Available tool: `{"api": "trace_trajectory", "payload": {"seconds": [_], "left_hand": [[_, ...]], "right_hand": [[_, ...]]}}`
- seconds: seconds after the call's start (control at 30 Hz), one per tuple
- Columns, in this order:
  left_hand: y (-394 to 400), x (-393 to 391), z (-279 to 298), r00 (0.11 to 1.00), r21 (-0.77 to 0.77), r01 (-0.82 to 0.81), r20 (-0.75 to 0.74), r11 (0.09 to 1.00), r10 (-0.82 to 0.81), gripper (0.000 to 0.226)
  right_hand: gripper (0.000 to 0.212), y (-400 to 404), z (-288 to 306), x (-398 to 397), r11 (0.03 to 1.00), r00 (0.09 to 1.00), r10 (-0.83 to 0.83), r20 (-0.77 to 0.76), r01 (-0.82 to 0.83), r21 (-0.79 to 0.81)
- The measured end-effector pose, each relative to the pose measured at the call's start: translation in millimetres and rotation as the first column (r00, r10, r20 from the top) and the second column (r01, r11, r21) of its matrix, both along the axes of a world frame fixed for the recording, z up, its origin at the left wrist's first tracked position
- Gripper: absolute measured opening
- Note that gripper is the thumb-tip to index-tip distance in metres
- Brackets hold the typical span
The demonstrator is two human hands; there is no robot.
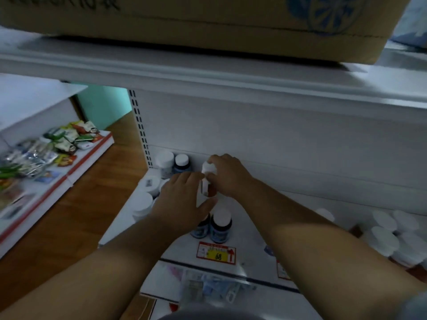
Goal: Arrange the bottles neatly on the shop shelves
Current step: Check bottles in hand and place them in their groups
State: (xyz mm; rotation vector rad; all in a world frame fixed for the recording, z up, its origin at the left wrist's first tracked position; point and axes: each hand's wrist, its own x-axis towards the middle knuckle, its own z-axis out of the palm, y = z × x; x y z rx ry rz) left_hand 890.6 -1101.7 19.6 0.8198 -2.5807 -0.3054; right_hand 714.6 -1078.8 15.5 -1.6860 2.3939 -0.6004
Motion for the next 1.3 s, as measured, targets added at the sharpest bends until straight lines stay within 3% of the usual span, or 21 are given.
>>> {"api": "trace_trajectory", "payload": {"seconds": [0.1,0.2,0.33,0.43,0.5,0.57,0.63,0.7,0.77,0.93,1.07,1.17,1.3], "left_hand": [[-10,13,1,0.999,0.016,-0.030,0.025,0.999,0.030,0.057],[-16,19,3,0.999,0.010,-0.036,0.024,0.999,0.036,0.058],[-18,19,7,0.997,0.073,-0.033,-0.060,0.997,0.038,0.057],[-10,5,9,0.980,0.157,-0.011,-0.193,0.987,0.042,0.062],[5,-12,13,0.954,0.226,0.066,-0.300,0.972,0.006,0.060],[27,-30,21,0.943,0.356,0.172,-0.329,0.919,-0.050,0.048],[52,-50,29,0.949,0.517,0.283,-0.270,0.808,-0.160,0.030],[79,-68,31,0.932,0.577,0.361,-0.254,0.733,-0.259,0.020],[111,-83,33,0.916,0.608,0.397,-0.304,0.688,-0.261,0.021],[189,-122,25,0.914,0.390,0.382,-0.294,0.838,-0.280,0.058],[262,-156,21,0.859,0.433,0.505,-0.334,0.747,-0.388,0.068],[316,-177,18,0.831,0.494,0.556,-0.358,0.669,-0.426,0.063],[365,-201,11,0.839,0.483,0.544,-0.343,0.686,-0.424,0.067]], "right_hand": [[0.050,-25,-9,16,0.991,0.988,-0.113,-0.108,0.120,0.054],[0.042,-33,-8,19,0.986,0.985,-0.166,-0.055,0.168,0.018],[0.018,-5,13,14,0.936,0.925,-0.218,0.311,0.288,-0.203],[0.007,35,29,10,0.813,0.789,-0.158,0.594,0.445,-0.375],[0.006,65,39,8,0.729,0.726,-0.059,0.685,0.500,-0.468],[0.010,95,50,5,0.681,0.714,0.005,0.700,0.510,-0.526],[0.010,126,63,1,0.648,0.725,-0.013,0.688,0.530,-0.546],[0.009,156,71,-4,0.587,0.706,-0.068,0.705,0.600,-0.544],[0.013,187,75,-8,0.538,0.663,-0.133,0.737,0.673,-0.508],[0.031,278,75,-14,0.543,0.597,-0.265,0.757,0.741,-0.395],[0.032,364,71,-45,0.514,0.553,-0.231,0.800,0.768,-0.383],[0.032,422,64,-71,0.562,0.555,-0.188,0.810,0.737,-0.375],[0.031,470,62,-103,0.625,0.582,-0.178,0.793,0.690,-0.366]]}}
